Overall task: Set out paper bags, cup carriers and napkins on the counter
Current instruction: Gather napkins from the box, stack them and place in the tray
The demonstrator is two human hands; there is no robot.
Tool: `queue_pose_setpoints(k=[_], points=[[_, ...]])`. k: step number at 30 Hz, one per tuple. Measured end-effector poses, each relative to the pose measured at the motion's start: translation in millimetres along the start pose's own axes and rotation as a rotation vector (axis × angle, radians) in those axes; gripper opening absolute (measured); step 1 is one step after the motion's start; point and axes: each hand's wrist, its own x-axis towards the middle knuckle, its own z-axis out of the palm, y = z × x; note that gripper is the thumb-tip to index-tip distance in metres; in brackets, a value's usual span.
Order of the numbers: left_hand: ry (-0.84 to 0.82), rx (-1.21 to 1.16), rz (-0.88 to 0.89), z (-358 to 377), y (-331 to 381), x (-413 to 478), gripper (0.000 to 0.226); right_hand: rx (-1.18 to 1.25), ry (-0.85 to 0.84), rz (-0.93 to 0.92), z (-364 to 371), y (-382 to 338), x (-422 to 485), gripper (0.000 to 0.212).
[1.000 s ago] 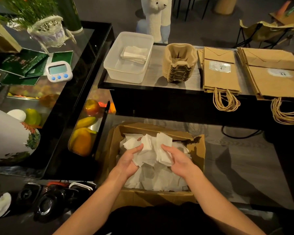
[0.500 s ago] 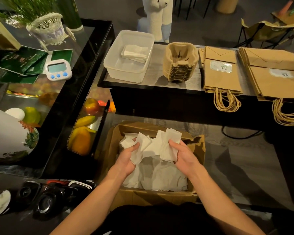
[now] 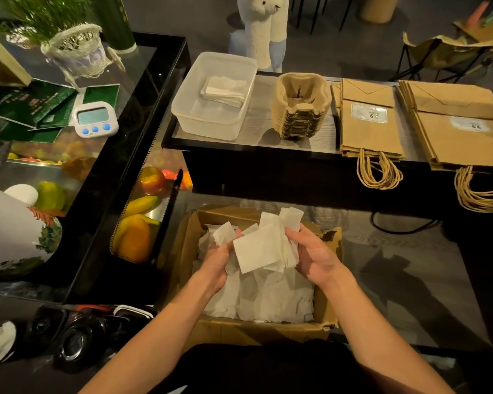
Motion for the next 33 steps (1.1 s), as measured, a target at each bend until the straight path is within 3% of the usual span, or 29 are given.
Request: queue_pose_setpoints(k=[3,7,11,13,16,22,26,30,31,33], points=[[-0.046,-0.029,-0.007,4,6,-5,0.020,-0.114,0.092,0.008,1,8,10,0.058],[-0.135,-0.115,-0.044,5,8,-9,0.007,-0.194,0.284,-0.068,1,21,20,0.043],[-0.226,-0.167,-0.122,2,7,-12,0.025,-0.236,0.321,-0.106,6,27,18,0.035],[-0.229,-0.120,-0.149,-1,5,-14,0.020,-0.268,0.313,-0.116,8,28,16,0.036],[-0.115,-0.037,-0.132,-4,-2,-8,0.066,-0.278,0.330,-0.116,9,27,16,0.036],[-0.037,-0.080,-0.140,1,-1,-10,0.047,-0.121,0.361,-0.074,6,24,16,0.034],[-0.036,-0.020,-0.121,5,-1,-14,0.074,-0.098,0.225,0.007,6,26,13,0.040],[-0.009,-0.042,-0.102,2,-4,-9,0.105,-0.078,0.359,-0.044,5,23,14,0.036],[0.005,-0.051,-0.107,0,-5,-7,0.108,-0.055,0.393,-0.061,3,21,14,0.034],[0.065,-0.067,-0.097,-1,-3,-8,0.089,-0.026,0.423,-0.096,-2,14,13,0.033]])
